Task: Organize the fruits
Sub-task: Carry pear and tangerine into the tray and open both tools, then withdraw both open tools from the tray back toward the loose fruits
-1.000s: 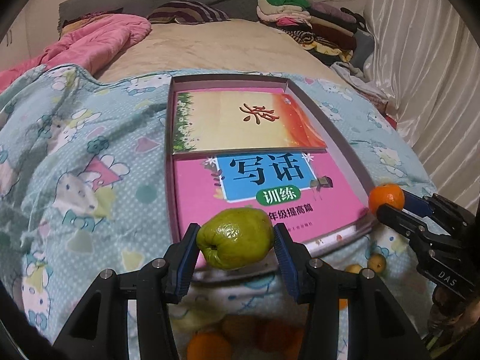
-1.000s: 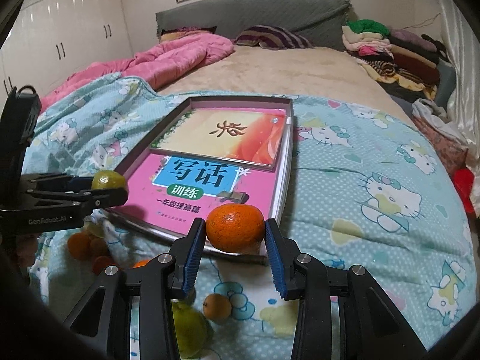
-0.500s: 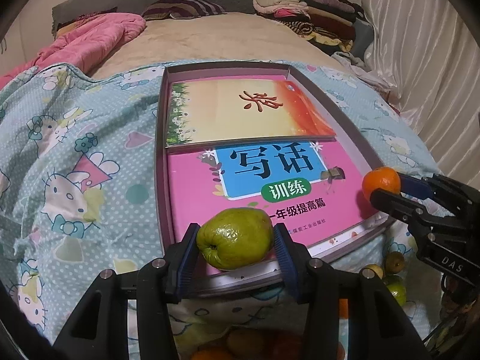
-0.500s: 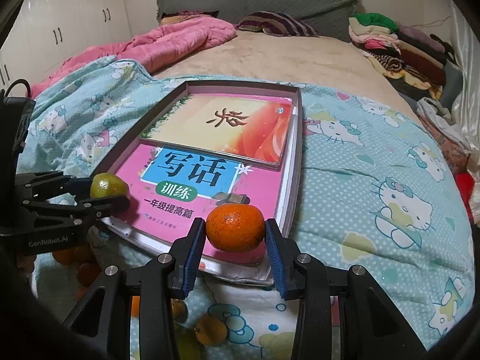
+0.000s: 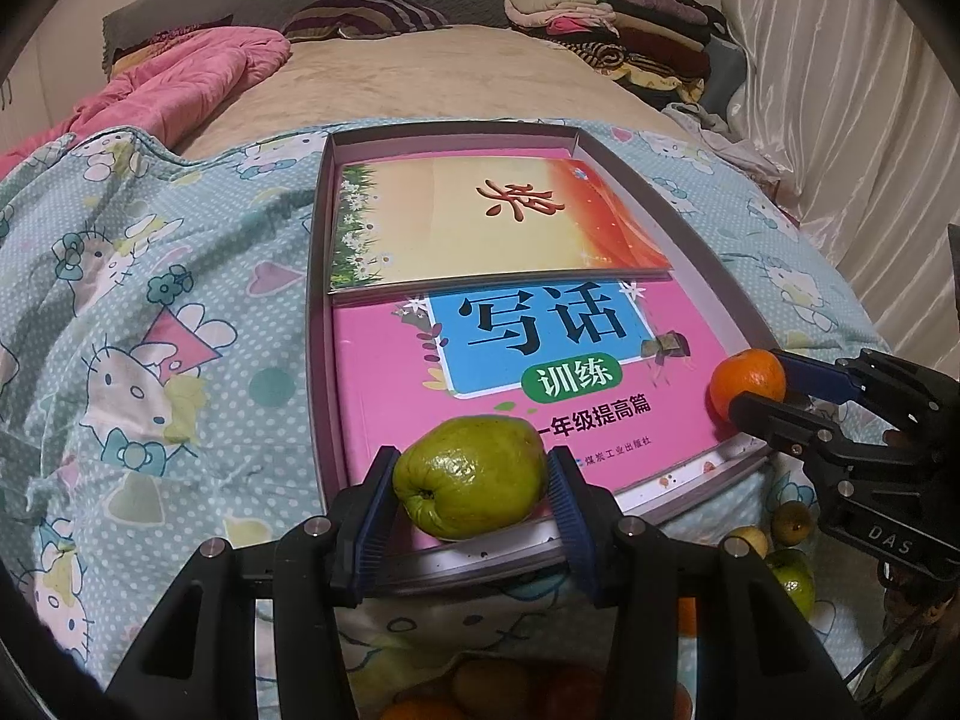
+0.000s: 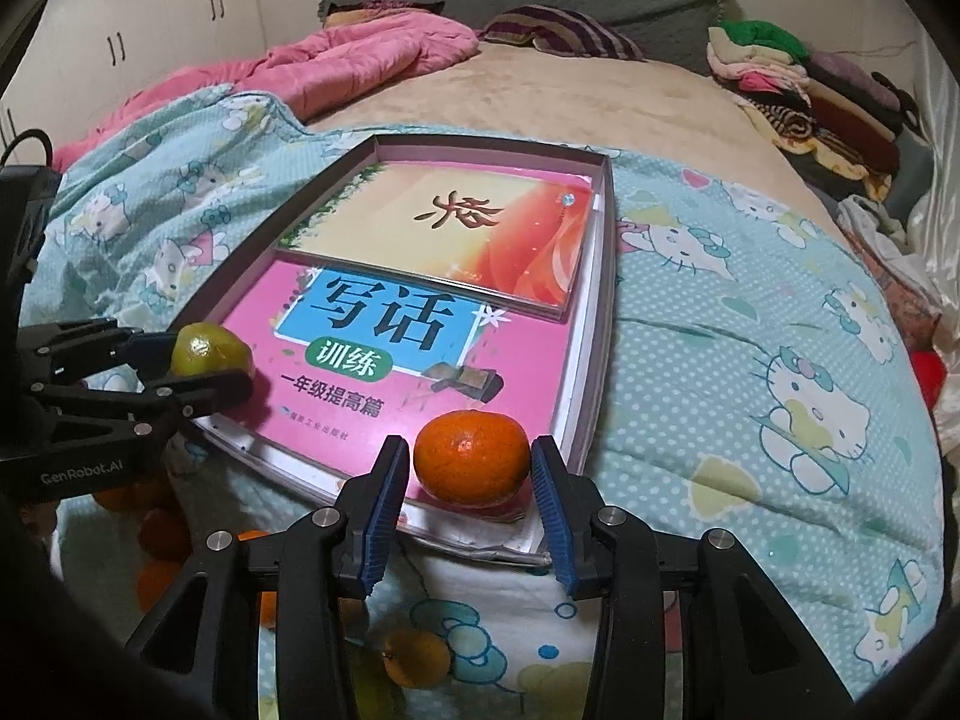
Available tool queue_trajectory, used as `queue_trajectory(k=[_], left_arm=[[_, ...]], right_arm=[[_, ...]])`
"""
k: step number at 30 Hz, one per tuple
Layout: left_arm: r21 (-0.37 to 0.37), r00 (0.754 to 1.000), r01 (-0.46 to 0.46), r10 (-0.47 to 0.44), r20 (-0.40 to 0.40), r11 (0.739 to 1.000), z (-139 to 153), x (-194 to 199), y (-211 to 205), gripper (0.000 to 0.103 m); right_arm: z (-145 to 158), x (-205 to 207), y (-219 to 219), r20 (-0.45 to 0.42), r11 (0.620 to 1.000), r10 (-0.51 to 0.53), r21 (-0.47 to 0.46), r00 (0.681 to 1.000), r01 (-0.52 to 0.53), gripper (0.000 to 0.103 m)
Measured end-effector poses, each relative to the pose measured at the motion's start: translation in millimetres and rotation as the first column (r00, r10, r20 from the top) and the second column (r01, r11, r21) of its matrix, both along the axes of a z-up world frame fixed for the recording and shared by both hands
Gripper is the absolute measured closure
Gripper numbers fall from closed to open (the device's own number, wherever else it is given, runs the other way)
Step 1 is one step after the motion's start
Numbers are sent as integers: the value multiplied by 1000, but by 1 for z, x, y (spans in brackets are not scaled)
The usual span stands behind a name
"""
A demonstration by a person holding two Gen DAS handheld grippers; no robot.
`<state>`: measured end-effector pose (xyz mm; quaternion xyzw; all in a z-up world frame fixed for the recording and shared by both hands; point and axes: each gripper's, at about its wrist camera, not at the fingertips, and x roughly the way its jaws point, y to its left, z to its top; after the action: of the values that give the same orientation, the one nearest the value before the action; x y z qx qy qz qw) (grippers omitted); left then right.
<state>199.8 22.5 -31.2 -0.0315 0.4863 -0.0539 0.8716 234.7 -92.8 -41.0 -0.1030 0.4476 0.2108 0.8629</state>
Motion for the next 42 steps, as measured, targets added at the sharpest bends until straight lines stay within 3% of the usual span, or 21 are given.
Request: queue_trajectory(k=[15, 20, 23, 34, 42], left_arm=[[2, 1000, 3, -3, 5, 1000, 2, -2, 0, 53], [0, 1000, 3, -3, 27, 1000, 10, -6, 2, 43], [-10, 999, -3, 4, 36, 1000, 16, -9, 5, 42], [-3, 985, -28, 28, 168, 1000, 57, -35, 11, 20], [-9, 981, -41, 42, 190, 999, 67, -51, 15, 15]], right_arm=[[21, -17, -21, 84, 995, -44, 93, 996, 36, 46], [20, -25, -27, 95, 995, -50, 90, 994, 42, 44], [22, -27, -29, 101, 994, -51, 97, 994, 41, 43], [44, -48, -38, 180, 986, -73, 163, 981, 44, 32], [58, -64, -36, 225, 982, -71, 185, 972, 29, 29]])
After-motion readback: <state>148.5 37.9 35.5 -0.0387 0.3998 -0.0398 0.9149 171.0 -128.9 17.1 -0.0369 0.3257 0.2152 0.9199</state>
